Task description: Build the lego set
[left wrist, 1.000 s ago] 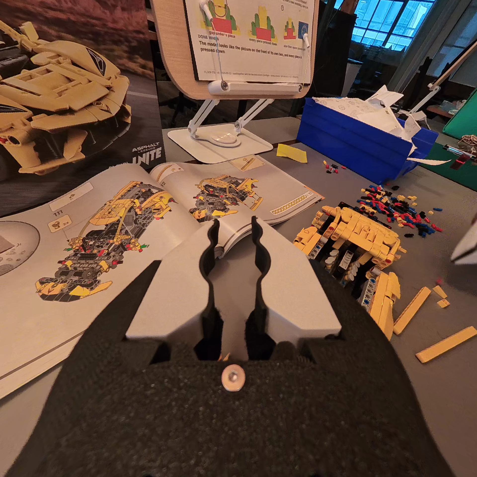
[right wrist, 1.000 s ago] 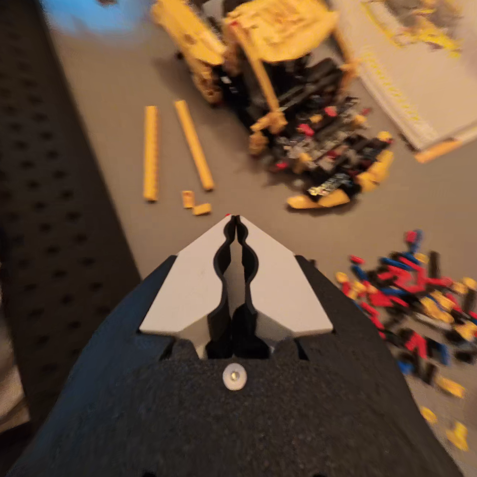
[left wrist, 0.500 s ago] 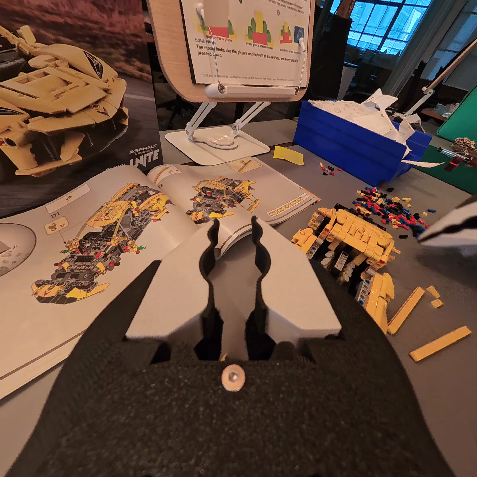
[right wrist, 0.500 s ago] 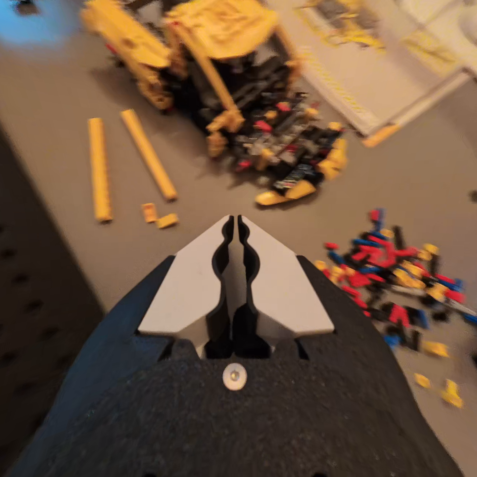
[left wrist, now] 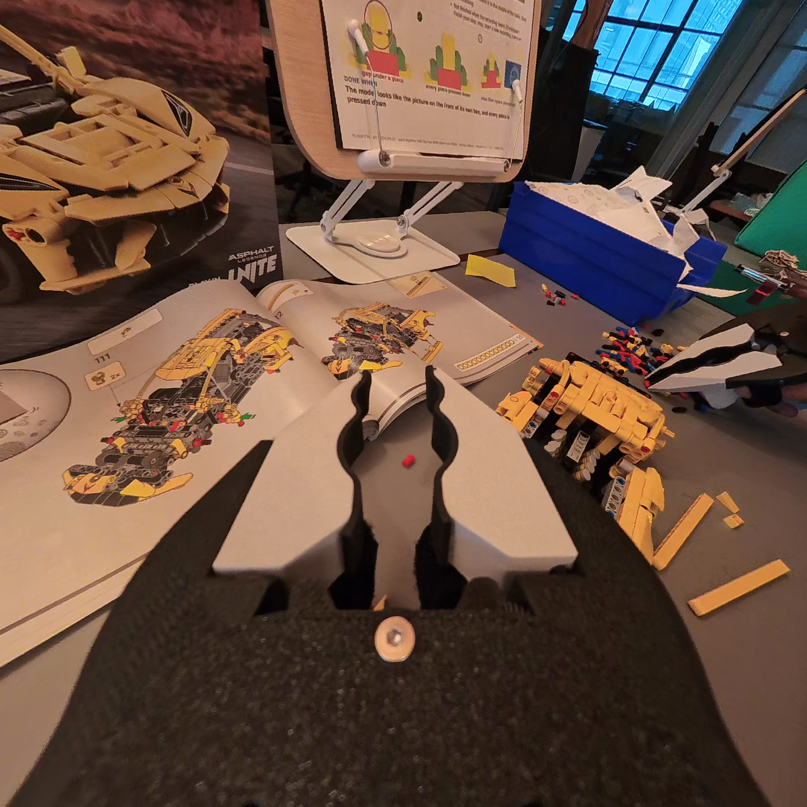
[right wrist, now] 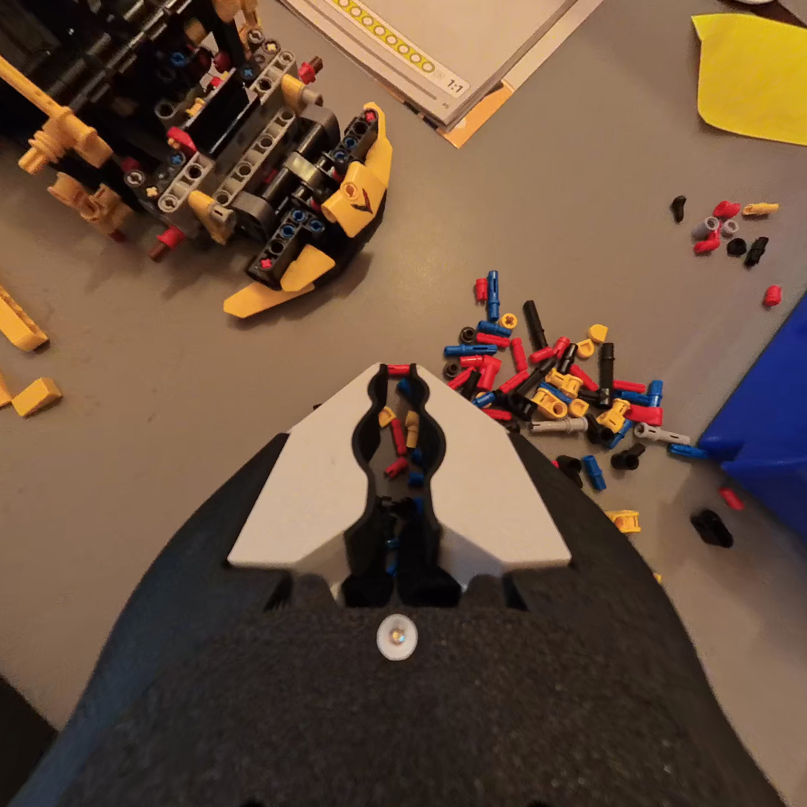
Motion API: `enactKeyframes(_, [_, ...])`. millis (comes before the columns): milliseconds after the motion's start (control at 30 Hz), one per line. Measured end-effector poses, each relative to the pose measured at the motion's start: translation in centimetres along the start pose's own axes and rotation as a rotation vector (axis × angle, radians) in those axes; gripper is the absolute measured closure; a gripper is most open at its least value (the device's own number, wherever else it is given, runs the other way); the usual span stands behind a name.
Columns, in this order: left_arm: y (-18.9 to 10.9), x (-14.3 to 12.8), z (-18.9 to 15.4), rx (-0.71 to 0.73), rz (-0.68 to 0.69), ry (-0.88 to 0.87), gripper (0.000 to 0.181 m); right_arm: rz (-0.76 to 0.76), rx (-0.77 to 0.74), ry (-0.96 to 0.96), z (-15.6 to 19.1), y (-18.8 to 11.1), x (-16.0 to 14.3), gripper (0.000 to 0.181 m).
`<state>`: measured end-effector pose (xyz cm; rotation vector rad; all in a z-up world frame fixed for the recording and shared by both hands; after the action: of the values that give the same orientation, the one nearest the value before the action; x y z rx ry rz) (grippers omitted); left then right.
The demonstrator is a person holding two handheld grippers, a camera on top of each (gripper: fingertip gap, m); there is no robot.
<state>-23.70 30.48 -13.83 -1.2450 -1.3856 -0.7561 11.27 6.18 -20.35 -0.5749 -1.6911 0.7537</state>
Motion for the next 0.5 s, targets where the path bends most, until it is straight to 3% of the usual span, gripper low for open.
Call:
enactKeyframes(167, [0.0,-0.2,0.3,0.024,0.019,0.014,0.156,-0.073,0.055,-0.008,0.7,-1.2,1.3,0.173])
enactKeyframes(300, [0.1,-1.1,1.0,0.040,0.111,-0.010,0.156,-0.128,0.359,-0.131,6.3,-3.1,2.4,0.173])
enactKeyframes(500, [1.5,-3.2,1.0,0.071,0.297,0.005,0.156,-0.090,0.409,-0.264,12.0,-3.0,1.1,0.173])
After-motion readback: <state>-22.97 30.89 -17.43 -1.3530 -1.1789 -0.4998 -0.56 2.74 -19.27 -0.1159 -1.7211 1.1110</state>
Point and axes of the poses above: each gripper's, where its closed fingertips meet, y out along the fingers, x out of its top, z = x × y across the jaws, the point moved 8 cm from there along -y, back along the fingers, and after that the axes turned 5 degrees about -x, right-handed, at the moved point
